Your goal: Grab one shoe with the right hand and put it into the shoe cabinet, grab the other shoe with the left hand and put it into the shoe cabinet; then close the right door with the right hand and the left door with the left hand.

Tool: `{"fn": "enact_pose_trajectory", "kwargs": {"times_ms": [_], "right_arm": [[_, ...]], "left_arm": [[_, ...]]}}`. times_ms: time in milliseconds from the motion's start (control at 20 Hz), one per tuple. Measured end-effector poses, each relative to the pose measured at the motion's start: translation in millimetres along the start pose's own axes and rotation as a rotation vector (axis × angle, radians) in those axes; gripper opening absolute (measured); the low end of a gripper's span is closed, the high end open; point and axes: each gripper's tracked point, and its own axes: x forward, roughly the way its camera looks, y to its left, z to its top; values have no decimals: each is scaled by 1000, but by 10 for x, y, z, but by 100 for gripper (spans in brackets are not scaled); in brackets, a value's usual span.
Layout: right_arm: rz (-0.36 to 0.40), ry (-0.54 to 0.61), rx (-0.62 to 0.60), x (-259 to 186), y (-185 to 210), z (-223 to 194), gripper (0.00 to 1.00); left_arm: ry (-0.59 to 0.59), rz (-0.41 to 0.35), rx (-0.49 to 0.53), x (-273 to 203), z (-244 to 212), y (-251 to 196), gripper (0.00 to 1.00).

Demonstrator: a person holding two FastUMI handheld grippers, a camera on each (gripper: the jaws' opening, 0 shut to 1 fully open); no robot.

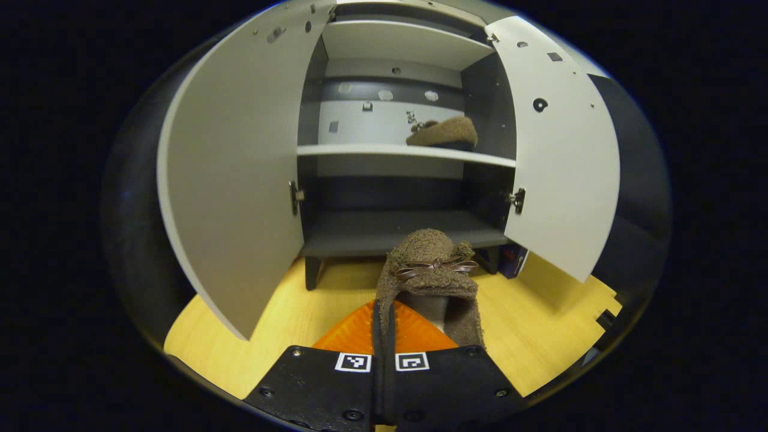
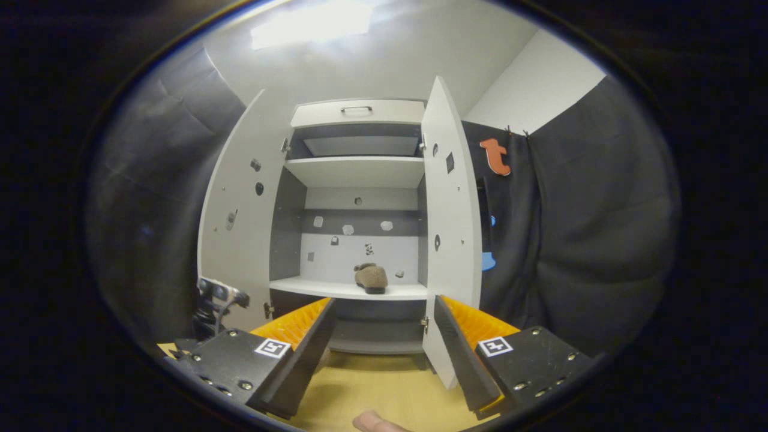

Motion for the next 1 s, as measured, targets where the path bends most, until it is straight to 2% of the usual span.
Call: {"fn": "enact_pose_trajectory", "kwargs": {"times_ms": [250,400,550,800,1000], "right_arm": [[-14,-18,27,-81,-123,50,98],[-11,-28,28,-129,-154,56,98],[-1,-31,30,-162,-159,26,98],[14,-42,52,-219,-212,8,98],[4,-63,99,-229,-322,58,98]], "left_arm": [[-138,-12,-44,-337,696,-6,0],[-221,24,-2,-423,1154,105,0],[-292,35,-8,-442,1650,120,0],[-359,79,-41,-185,2383,260,0],[-341,107,-69,306,2716,348,0]]}}
